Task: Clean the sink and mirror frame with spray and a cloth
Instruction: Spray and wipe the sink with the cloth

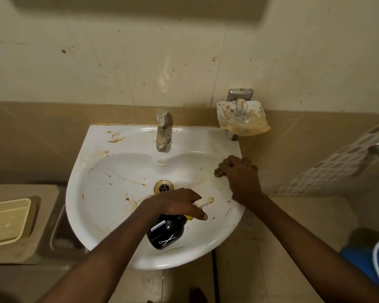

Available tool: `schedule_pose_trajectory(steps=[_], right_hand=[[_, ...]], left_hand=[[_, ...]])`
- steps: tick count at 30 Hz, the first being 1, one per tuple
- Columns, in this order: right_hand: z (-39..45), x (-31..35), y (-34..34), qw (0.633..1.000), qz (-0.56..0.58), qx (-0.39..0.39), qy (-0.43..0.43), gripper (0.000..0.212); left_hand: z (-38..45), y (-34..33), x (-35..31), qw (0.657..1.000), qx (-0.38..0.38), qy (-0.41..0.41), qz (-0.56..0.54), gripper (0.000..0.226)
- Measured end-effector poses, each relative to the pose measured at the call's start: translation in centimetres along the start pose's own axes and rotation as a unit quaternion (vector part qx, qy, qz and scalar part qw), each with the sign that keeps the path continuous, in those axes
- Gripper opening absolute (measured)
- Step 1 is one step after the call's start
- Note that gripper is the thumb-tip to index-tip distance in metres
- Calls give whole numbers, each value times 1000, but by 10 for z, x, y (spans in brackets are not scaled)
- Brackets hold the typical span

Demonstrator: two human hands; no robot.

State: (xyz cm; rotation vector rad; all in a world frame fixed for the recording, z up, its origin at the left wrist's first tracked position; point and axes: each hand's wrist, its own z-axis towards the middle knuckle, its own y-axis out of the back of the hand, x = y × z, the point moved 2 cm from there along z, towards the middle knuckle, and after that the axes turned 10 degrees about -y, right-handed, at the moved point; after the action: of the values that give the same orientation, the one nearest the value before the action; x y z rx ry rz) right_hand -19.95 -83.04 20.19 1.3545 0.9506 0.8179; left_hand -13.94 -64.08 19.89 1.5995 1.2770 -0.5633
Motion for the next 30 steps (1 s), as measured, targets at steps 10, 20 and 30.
schedule_pose_trajectory(steps=[10,20,30], right_hand=[[-57,-12,-15,990,138,-20,-17,38],[-110,-4,-15,976,213,19,-41,51],[-88,8,-12,981,160,-36,-107,46]], left_hand=[[-1,-19,-8,999,39,-5,35,45],[-22,-24,-7,999,41,-1,31,48],[-42,-24,-8,999,34,-1,22,33]])
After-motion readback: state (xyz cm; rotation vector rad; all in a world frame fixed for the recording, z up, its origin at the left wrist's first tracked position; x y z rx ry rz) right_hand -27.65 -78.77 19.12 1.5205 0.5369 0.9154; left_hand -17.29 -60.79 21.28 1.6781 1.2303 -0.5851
